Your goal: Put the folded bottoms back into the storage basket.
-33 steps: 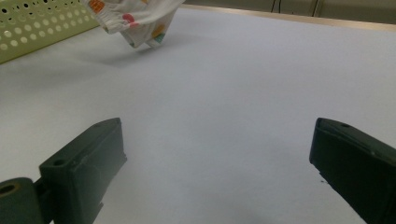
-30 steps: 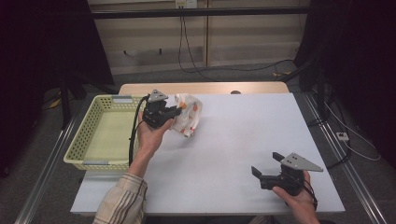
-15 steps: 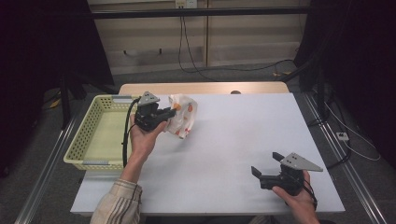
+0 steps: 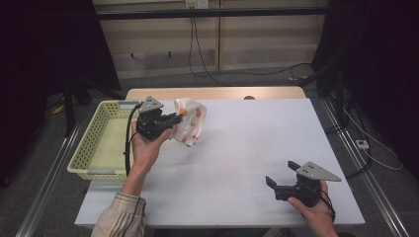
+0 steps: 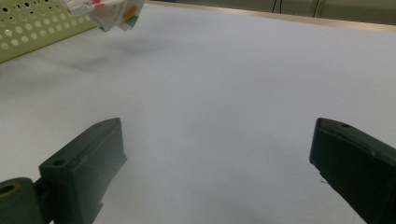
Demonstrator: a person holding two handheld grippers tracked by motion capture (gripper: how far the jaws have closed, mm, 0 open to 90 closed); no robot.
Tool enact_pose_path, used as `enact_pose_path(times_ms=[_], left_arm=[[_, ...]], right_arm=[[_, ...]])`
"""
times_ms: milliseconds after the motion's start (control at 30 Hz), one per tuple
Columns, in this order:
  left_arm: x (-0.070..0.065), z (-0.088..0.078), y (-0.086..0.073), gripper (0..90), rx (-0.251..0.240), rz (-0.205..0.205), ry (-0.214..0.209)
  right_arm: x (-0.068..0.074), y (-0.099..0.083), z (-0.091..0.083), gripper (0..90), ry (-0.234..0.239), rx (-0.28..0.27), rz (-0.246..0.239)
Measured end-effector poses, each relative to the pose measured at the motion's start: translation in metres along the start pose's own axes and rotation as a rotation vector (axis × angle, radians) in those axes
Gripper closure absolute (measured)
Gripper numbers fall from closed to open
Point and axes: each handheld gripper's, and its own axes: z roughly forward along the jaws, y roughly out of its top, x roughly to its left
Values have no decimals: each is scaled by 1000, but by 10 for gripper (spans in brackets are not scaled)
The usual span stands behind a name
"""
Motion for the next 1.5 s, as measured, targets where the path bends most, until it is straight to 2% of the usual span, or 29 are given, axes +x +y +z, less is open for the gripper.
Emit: enact_pose_path(times_ms=[267, 400, 500, 833, 1067, 1267, 1500], left_arm=[[0, -12, 6, 831, -7, 24, 7], [1, -19, 5, 831, -27, 11, 1], [3, -21, 4, 830, -25, 8, -13], [6, -35, 8, 830, -54, 10, -10], [8, -43, 9, 830, -53, 12, 6], [10, -52, 11, 830, -73, 10, 20], [11, -61, 13, 830, -79, 24, 32]], right_arm=[[0, 0, 0, 32, 0, 1, -3], [0, 0, 1, 31, 2, 1, -3], [0, 0, 0, 32, 2, -1, -4], [0, 0, 0, 32, 4, 0, -5], [1, 1, 0, 31, 5, -10, -10], [1, 1, -1, 31, 9, -9, -12], [1, 0, 0, 30, 8, -5, -15]])
